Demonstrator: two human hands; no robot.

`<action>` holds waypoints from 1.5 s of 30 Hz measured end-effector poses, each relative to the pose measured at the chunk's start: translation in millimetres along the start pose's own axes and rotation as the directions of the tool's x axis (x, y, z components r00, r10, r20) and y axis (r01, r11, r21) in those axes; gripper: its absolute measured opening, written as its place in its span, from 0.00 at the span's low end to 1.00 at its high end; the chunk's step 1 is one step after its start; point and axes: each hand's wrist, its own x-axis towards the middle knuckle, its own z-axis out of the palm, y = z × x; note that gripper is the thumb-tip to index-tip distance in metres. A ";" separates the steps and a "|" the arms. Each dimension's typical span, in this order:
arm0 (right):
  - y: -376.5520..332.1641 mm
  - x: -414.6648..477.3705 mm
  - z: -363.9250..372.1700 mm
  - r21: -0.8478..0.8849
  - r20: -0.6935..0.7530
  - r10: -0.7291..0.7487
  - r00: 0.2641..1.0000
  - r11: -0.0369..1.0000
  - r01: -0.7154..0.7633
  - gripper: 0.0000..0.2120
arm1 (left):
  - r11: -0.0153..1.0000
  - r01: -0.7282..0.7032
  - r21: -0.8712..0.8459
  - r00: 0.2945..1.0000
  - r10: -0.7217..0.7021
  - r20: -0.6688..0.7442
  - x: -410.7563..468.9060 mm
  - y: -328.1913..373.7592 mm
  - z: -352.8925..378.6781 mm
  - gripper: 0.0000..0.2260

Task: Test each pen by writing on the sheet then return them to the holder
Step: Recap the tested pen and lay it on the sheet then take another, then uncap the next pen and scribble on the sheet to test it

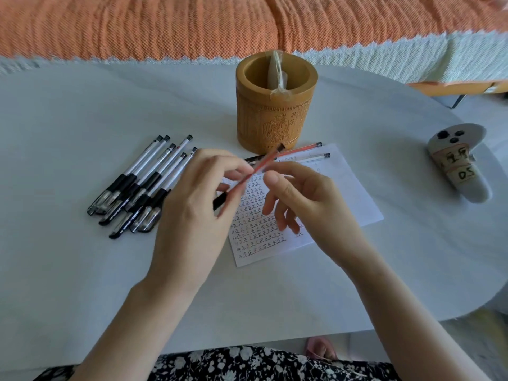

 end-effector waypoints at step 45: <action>5.0 -4.0 -34.5 0.325 -0.147 -0.032 0.989 0.942 0.079 0.14 | 0.870 0.415 -0.265 0.871 -0.297 0.390 -6.2 14.8 15.0 0.09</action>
